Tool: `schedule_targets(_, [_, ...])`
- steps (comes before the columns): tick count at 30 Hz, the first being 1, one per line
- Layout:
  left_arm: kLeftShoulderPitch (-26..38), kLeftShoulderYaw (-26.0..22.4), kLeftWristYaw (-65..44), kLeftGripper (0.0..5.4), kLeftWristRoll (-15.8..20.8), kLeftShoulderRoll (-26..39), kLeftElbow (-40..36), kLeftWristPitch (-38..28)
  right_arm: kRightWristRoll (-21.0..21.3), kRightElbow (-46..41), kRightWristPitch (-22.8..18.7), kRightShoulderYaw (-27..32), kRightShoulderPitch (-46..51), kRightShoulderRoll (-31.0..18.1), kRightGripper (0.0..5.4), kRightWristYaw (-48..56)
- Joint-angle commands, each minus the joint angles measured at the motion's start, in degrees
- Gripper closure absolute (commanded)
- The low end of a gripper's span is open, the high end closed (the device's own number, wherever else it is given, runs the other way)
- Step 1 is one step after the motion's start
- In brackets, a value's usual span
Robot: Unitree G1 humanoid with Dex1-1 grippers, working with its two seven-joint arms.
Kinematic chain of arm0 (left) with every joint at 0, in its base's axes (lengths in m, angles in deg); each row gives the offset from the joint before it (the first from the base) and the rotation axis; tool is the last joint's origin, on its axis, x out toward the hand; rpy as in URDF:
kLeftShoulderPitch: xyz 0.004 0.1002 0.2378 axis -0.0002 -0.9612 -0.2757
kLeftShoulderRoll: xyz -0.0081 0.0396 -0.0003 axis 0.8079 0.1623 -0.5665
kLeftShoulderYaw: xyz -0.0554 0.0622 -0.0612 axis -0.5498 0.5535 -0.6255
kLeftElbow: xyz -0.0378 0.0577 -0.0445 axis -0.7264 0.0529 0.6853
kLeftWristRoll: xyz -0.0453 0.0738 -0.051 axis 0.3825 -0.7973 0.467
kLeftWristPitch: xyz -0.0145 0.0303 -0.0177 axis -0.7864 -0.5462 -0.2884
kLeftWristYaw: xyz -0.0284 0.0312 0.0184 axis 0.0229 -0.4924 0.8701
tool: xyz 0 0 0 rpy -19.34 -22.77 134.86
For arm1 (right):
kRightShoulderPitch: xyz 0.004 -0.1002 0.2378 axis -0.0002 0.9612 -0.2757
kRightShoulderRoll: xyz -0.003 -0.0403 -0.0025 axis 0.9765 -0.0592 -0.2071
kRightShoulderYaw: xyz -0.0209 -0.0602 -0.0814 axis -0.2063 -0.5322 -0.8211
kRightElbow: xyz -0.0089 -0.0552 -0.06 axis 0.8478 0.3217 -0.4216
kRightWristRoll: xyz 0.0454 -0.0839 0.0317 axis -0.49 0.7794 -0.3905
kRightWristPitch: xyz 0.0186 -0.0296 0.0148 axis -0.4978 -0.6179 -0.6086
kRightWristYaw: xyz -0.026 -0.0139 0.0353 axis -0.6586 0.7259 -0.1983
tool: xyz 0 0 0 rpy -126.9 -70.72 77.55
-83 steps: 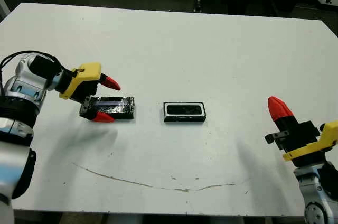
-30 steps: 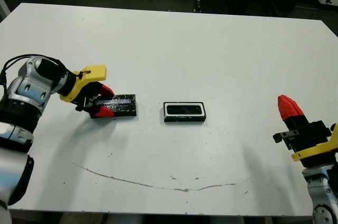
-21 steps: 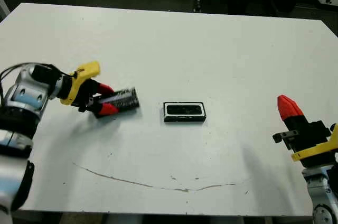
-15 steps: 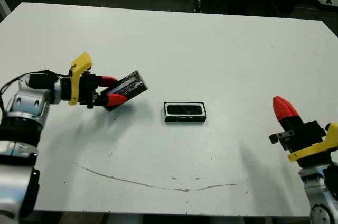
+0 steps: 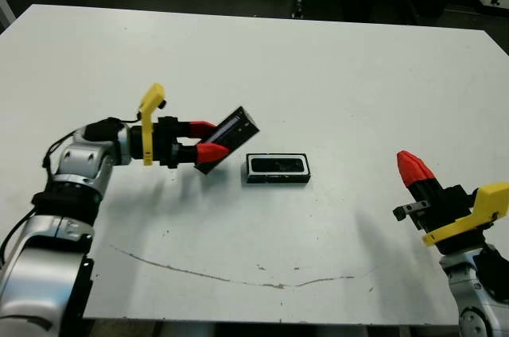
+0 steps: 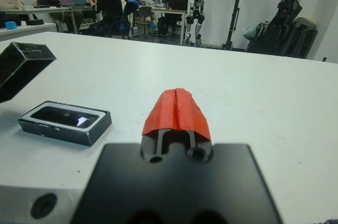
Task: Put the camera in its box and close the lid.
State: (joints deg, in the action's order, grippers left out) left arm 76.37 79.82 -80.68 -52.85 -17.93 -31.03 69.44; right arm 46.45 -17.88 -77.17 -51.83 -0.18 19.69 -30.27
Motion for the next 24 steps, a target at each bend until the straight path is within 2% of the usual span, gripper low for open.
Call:
schedule_targets(1, [0.99,0.91,-0.85,2.25,-0.83,-1.20,1.50,-1.48,-0.01,0.14,0.35,-0.34,0.60,-0.10,5.40,0.24])
schedule_targets(9, [-0.61,3.34,-0.59,2.25,-2.41,-2.00,-1.44,-3.94,-1.14,1.12,0.76,-0.72,0.53,0.04,5.40,1.73])
schedule_targets(24, [-2.55,8.06,2.59,2.25,-6.20,-1.79,-9.23,-6.27,-0.37,2.33,2.69,-1.31,0.55,0.04,5.40,2.65])
